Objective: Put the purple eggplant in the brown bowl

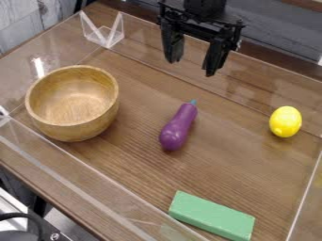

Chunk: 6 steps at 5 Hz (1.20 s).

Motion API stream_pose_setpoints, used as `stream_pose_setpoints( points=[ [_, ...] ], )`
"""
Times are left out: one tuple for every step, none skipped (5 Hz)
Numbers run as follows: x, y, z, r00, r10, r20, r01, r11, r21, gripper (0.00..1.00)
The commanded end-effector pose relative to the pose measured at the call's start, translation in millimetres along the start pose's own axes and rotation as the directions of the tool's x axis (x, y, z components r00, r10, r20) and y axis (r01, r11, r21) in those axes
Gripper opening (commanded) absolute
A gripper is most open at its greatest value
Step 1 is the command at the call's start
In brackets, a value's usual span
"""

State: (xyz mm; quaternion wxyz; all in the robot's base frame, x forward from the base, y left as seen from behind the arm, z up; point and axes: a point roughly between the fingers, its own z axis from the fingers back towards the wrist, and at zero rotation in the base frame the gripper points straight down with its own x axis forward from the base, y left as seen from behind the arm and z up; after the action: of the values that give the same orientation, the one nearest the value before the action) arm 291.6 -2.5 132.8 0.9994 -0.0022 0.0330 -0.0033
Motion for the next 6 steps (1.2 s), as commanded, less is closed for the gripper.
stream_pose_setpoints(
  points=[
    [-2.8,-0.3,-10.7,1.000,-0.003,-0.023,0.003,1.000,0.001,1.00],
    [-12.1,-1.9,-25.4,0.998,-0.036,-0.043,0.037,0.999,0.001,1.00],
    [-22.7,-4.5,-40.0,0.998,-0.057,-0.036,0.057,0.998,0.000,1.00],
    [-29.0,-7.0,-53.1,0.997,-0.069,-0.026,0.069,0.998,0.002,1.00],
    [-27.3,-7.9,-60.1,0.997,-0.071,-0.006,0.071,0.997,0.001,1.00],
    [-24.1,-8.6,-64.8,0.998,-0.070,0.009,0.070,0.998,-0.001,1.00]
  ],
)
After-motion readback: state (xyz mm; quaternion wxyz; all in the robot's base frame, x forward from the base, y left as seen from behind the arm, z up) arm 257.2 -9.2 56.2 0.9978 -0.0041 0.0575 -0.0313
